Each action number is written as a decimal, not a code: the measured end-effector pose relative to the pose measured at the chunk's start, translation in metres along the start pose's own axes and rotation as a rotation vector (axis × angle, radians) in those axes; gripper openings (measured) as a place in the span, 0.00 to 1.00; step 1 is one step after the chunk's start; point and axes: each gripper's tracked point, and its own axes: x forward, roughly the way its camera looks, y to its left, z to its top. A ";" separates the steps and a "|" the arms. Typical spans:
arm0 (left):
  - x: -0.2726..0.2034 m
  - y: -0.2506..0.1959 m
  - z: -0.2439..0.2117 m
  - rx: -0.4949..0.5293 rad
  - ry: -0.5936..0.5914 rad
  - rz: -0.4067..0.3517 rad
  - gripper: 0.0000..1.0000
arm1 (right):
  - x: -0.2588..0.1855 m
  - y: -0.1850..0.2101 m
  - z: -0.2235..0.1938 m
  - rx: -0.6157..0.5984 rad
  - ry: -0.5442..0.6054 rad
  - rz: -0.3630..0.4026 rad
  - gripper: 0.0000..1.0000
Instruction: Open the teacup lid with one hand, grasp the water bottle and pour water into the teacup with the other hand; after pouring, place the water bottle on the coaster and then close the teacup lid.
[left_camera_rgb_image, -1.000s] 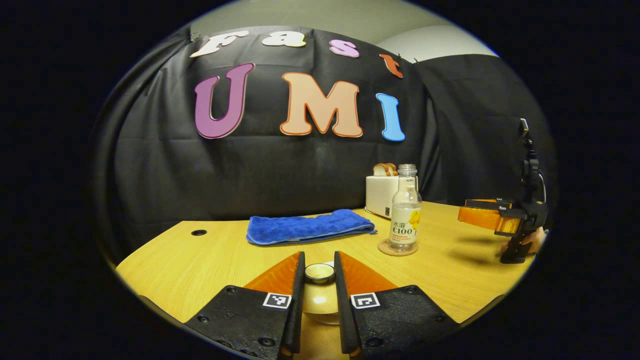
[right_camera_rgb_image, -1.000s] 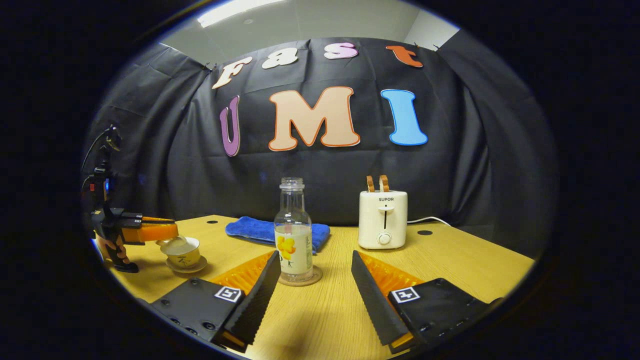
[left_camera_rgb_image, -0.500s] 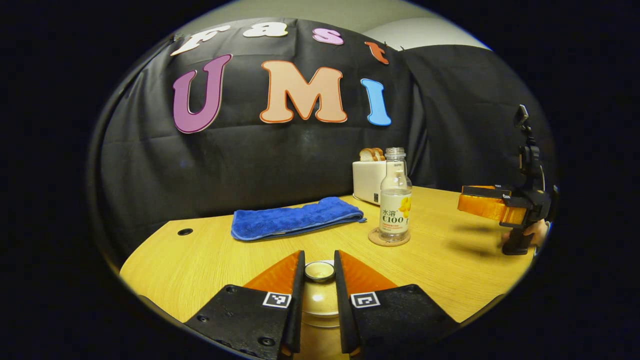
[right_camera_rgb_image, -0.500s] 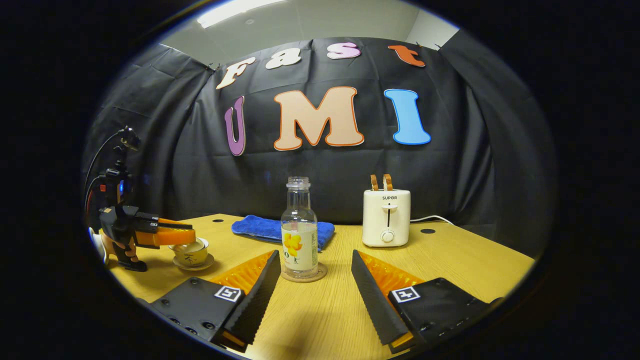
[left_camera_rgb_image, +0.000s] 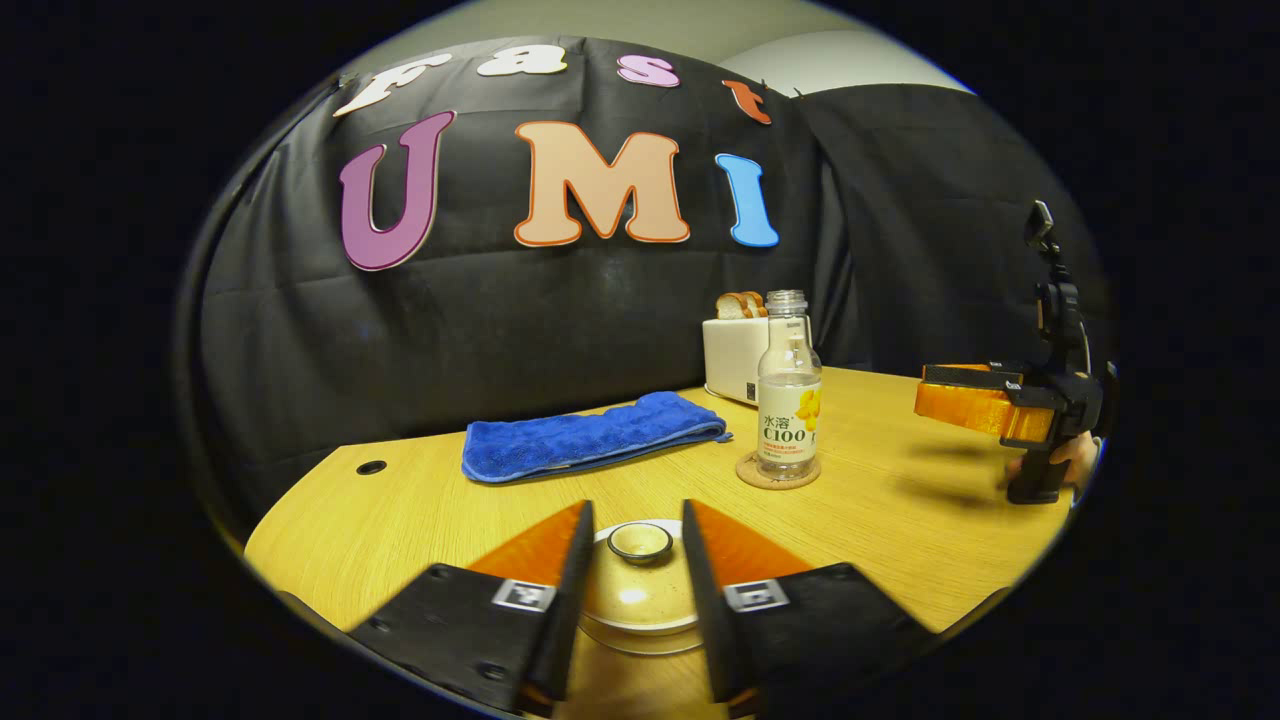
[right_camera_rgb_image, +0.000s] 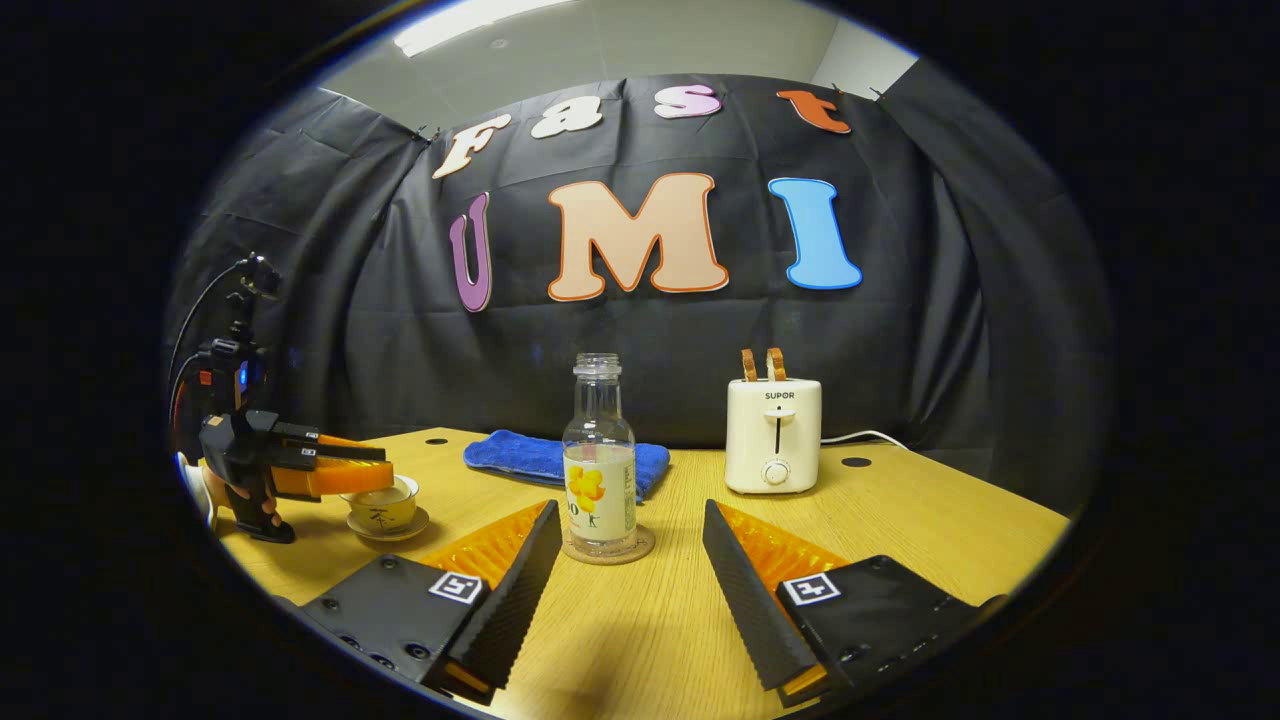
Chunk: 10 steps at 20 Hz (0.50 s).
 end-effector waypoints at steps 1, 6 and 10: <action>0.000 0.000 0.000 0.002 0.004 0.005 0.71 | 0.000 -0.002 0.000 -0.001 0.000 -0.002 0.92; -0.010 0.007 0.003 -0.010 -0.015 0.066 0.97 | -0.001 -0.004 0.000 -0.001 0.000 -0.016 0.88; -0.028 0.013 0.007 -0.063 -0.061 0.119 0.97 | -0.001 -0.006 0.002 -0.002 0.000 -0.029 0.88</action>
